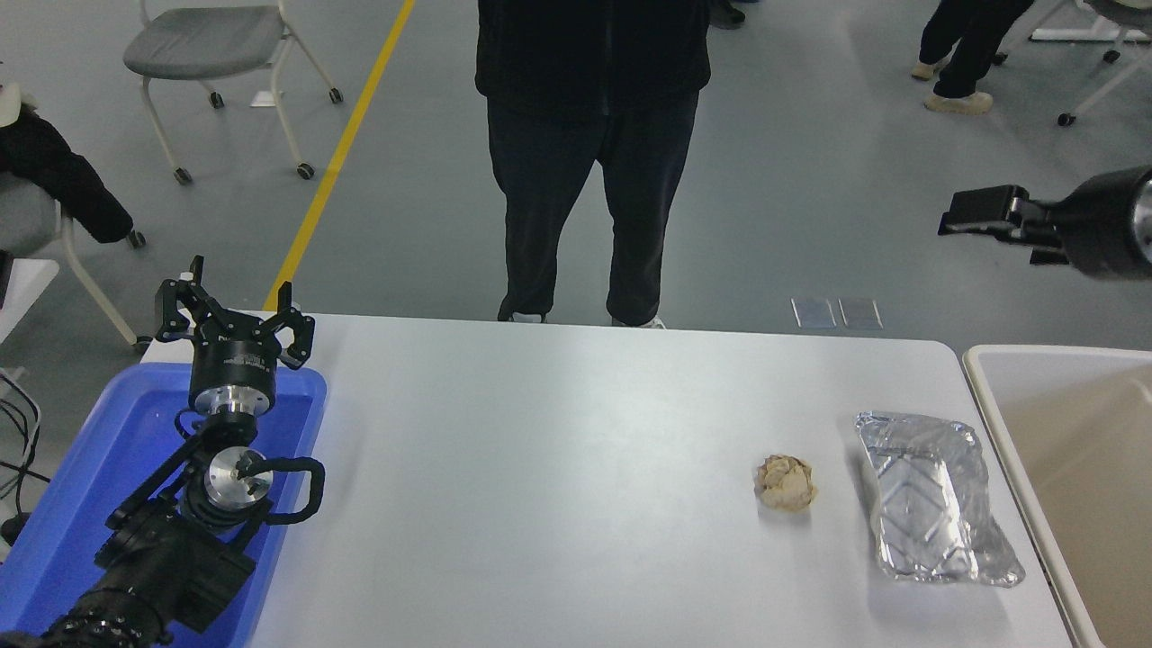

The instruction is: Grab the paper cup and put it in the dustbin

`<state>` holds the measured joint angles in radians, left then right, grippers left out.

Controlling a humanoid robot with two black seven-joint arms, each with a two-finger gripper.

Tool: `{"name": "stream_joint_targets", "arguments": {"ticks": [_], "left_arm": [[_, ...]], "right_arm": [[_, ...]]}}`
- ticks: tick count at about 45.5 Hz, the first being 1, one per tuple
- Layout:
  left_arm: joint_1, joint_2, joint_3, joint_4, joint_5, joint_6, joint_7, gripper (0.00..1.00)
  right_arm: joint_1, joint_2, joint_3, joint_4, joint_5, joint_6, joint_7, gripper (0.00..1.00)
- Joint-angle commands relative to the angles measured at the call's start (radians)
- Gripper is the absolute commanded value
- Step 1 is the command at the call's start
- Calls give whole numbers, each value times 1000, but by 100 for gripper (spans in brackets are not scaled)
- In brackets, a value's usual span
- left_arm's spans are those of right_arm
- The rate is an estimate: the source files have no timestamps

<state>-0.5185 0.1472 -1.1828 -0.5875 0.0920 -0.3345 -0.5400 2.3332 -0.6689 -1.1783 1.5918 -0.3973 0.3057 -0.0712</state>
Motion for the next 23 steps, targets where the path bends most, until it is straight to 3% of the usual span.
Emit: {"name": "stream_joint_targets", "arguments": {"ticks": [1,11,23], "left_arm": [[0,0,0,0,0,0,0,99],[0,0,0,0,0,0,0,99],[0,0,0,-3,0,0,0,99]], "right_arm": [[133,209,-40,68,15,154,7,100],[170,339,-1,68,149,314,10,100],[186,472,36,47,319,319,2,100]]}}
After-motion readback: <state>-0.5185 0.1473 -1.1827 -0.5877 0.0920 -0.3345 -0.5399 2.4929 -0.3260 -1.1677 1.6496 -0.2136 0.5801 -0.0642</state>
